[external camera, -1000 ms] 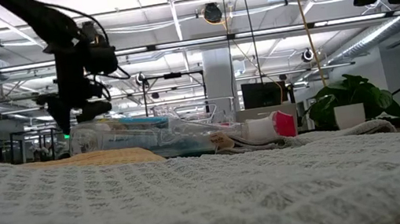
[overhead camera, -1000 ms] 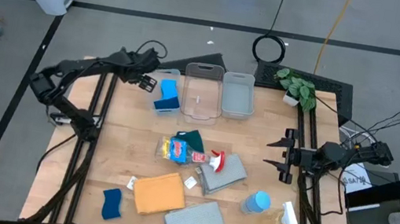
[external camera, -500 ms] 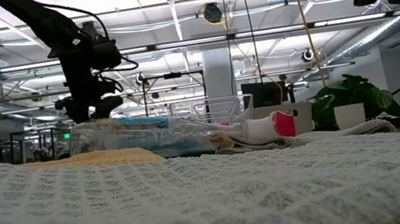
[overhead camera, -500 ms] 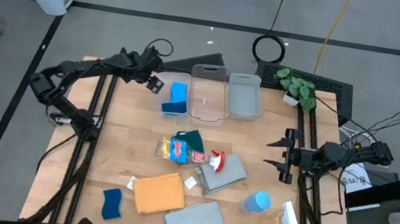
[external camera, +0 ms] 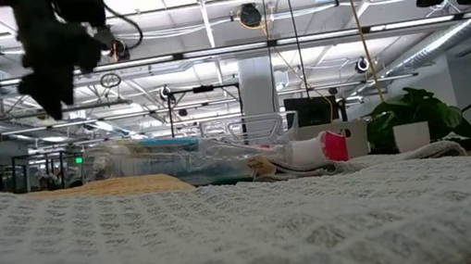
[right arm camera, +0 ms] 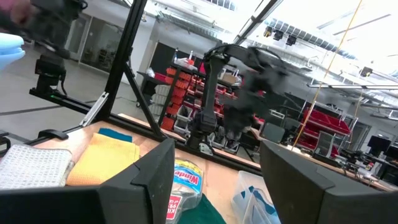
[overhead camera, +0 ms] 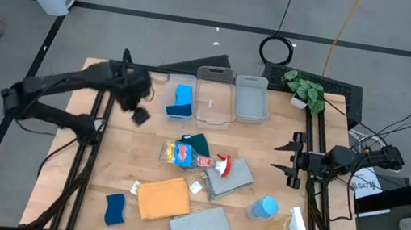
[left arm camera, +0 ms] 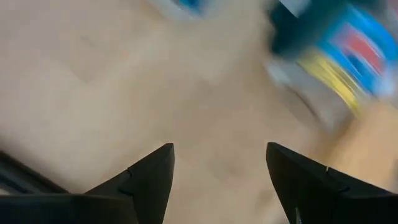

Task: Pick & Place Kitchen Items
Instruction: Put the blue sponge into the white transparent bin

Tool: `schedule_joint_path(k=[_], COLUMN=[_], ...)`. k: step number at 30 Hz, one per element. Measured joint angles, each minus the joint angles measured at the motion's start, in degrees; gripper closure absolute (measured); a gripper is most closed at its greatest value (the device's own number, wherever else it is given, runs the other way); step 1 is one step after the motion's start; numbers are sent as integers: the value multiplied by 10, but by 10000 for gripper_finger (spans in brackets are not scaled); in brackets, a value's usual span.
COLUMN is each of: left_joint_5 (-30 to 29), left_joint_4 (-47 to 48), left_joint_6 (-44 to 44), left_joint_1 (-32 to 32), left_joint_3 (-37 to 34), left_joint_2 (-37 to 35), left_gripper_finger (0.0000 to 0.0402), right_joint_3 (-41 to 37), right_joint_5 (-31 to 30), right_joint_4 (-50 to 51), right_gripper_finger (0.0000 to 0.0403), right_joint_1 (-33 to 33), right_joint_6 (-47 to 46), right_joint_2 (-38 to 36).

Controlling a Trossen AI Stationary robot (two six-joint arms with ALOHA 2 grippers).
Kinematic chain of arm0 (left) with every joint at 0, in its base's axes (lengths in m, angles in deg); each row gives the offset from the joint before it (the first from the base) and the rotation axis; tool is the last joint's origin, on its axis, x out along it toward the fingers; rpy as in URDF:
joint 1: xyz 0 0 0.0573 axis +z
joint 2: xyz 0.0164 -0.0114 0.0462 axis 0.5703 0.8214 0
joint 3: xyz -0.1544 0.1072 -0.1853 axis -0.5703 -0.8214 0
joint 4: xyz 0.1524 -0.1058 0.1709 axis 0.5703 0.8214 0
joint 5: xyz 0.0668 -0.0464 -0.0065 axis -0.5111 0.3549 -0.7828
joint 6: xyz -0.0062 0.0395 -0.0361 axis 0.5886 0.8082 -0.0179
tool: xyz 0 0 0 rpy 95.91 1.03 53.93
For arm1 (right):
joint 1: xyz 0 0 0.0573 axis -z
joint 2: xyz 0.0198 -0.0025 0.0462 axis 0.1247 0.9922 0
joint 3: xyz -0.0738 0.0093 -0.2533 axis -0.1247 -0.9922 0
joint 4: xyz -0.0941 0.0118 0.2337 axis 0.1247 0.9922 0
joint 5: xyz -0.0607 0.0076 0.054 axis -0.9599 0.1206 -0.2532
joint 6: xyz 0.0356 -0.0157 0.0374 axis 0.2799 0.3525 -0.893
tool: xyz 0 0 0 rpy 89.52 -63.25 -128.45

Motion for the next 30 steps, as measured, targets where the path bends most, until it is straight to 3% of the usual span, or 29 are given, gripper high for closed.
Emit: schedule_joint_path(k=[6,11,16,20,25,30], left_joint_5=[5,-44,-73,-65,-10,-65], left_joint_4=[-3,-40,-159,-230,-238,-241], left_joint_6=[-233,-429,-496,-490,-549,-556], left_joint_1=[-252,-461,-629,-712,-776,-811], left_joint_3=[0,0,-1,-1,-1,-1], left_joint_2=[-34,-11,72,160,260,330], left_gripper_finger=[144,144,144,144,144,144], right_joint_3=[0,0,0,0,0,0], right_joint_5=[0,0,0,0,0,0], right_joint_4=[0,0,0,0,0,0], right_gripper_finger=[196,195,195,195,197,195], right_joint_1=[0,0,0,0,0,0], right_joint_6=[0,0,0,0,0,0], right_joint_2=[0,0,0,0,0,0])
